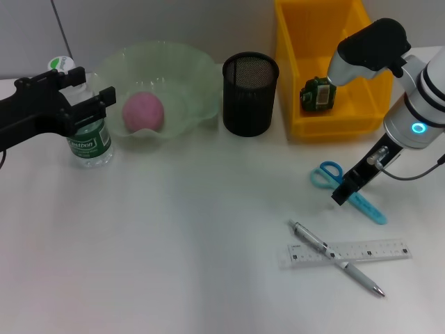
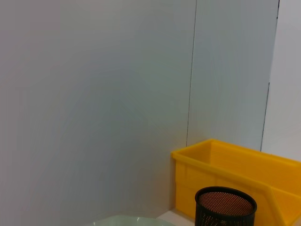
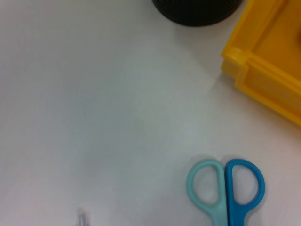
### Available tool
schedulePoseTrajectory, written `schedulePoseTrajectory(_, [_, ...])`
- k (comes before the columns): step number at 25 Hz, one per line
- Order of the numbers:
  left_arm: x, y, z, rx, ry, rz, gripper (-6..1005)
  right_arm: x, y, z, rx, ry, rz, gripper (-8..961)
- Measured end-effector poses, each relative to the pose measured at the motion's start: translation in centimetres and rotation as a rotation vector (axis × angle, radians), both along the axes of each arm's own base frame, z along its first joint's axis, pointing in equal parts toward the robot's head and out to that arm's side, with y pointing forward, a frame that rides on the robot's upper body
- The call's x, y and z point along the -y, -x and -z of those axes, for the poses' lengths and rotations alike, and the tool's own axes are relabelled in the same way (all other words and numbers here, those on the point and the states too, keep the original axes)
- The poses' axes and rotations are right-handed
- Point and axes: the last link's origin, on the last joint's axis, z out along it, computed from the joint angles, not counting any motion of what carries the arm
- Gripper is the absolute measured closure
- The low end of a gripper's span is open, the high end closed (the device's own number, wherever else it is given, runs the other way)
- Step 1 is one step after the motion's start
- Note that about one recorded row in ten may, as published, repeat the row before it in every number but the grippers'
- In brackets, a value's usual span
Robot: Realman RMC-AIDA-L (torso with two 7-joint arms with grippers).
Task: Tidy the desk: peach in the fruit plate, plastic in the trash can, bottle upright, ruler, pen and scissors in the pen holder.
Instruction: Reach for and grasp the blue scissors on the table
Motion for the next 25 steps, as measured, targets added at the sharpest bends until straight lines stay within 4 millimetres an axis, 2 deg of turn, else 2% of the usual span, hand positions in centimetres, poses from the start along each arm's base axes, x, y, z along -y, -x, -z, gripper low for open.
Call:
schedulePoseTrajectory(16, [-0.02,0.02,0.07,0.001,0.002,-0.001,336,0.26,-0.63,0.13,0.022,0.008,0.012,382])
schedulePoseTrajectory(25, [0.01,0.09,0.14,0.003,0.006,-0.003,336,-0.01,-0.34,0.15,0.023,0.000,0.001,382])
